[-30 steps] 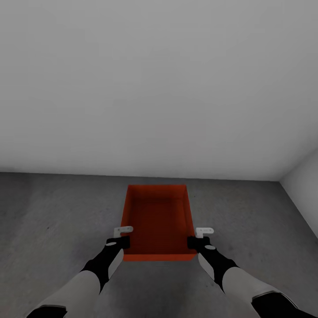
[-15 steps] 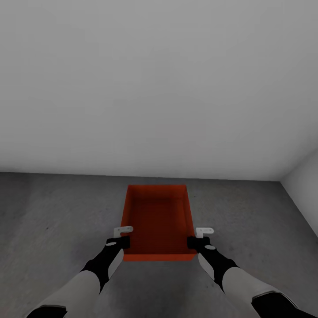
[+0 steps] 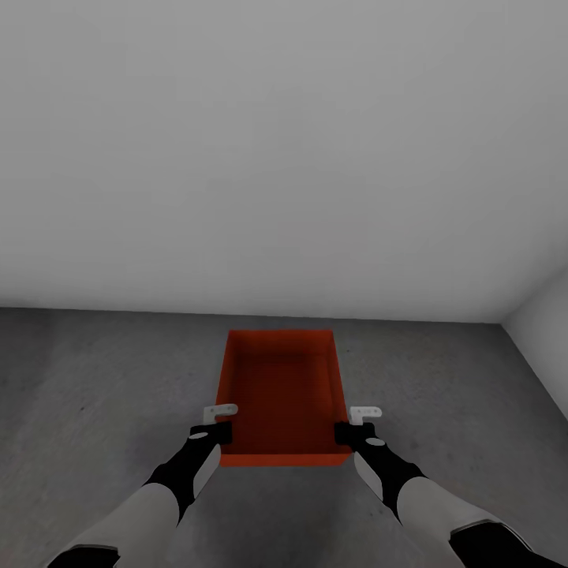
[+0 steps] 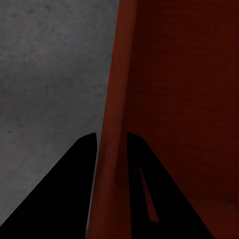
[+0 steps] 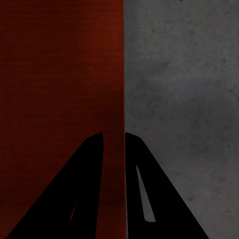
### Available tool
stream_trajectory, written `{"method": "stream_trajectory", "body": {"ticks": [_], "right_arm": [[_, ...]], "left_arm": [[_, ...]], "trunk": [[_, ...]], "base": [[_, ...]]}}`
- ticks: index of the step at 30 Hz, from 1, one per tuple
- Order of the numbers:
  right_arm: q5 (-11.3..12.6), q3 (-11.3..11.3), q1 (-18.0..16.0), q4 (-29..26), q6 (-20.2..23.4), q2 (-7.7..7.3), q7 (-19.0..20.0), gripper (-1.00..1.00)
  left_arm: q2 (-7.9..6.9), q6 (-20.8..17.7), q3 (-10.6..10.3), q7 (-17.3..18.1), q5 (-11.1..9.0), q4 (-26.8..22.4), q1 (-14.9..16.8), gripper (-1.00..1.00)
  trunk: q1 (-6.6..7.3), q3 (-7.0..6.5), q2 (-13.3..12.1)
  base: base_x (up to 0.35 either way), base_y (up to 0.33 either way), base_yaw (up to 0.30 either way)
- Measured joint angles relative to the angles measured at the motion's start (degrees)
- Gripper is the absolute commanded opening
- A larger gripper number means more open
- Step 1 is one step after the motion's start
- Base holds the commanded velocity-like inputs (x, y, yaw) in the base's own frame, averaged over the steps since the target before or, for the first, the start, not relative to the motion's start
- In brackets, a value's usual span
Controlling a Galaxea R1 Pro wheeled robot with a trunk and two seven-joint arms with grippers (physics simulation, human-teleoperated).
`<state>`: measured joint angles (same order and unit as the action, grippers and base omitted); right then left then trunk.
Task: Move the two storage containers from the living room to the garage. In the garage, place one container on the floor and stack the other container on top of it (either order is fine).
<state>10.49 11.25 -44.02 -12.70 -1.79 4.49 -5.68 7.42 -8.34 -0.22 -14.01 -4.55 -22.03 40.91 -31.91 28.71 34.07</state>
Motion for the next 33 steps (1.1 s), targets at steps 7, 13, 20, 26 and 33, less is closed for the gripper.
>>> {"method": "stream_trajectory", "body": {"ticks": [7, 13, 20, 26, 33], "right_arm": [[0.0, 0.0, 0.0, 0.0, 0.0, -0.01, 0.0, -1.00], [0.0, 0.0, 0.0, 0.0, 0.0, 0.00, 0.0, -1.00], [0.0, 0.0, 0.0, 0.0, 0.0, 0.01, 0.0, -1.00], [0.0, 0.0, 0.0, 0.0, 0.0, 0.02, 0.0, -1.00], [0.0, 0.0, 0.0, 0.0, 0.0, 0.01, 0.0, -1.00]], "left_arm": [[0.01, 0.0, 0.0, 0.0, 0.0, 0.1, 0.0, -1.00], [0.01, 0.0, 0.0, 0.0, 0.0, 0.1, 0.0, -1.00], [0.00, 0.0, 0.0, 0.0, 0.0, 0.1, 0.0, -1.00], [-0.01, 0.1, 0.0, 0.0, 0.0, 0.1, 0.0, -1.00], [0.00, 0.1, 0.0, 0.0, 0.0, 0.1, 0.0, -1.00]], "trunk": [[-1.54, 1.26, 2.8], [-2.86, 2.34, 5.2], [-4.40, 3.60, 8.0], [-5.72, 4.68, 10.4], [-7.26, 5.94, 13.3]], "base": [[0.000, 0.000, 0.000], [0.000, 0.000, 0.000], [0.000, 0.000, 0.000], [0.000, 0.000, 0.000], [0.000, 0.000, 0.000]]}}
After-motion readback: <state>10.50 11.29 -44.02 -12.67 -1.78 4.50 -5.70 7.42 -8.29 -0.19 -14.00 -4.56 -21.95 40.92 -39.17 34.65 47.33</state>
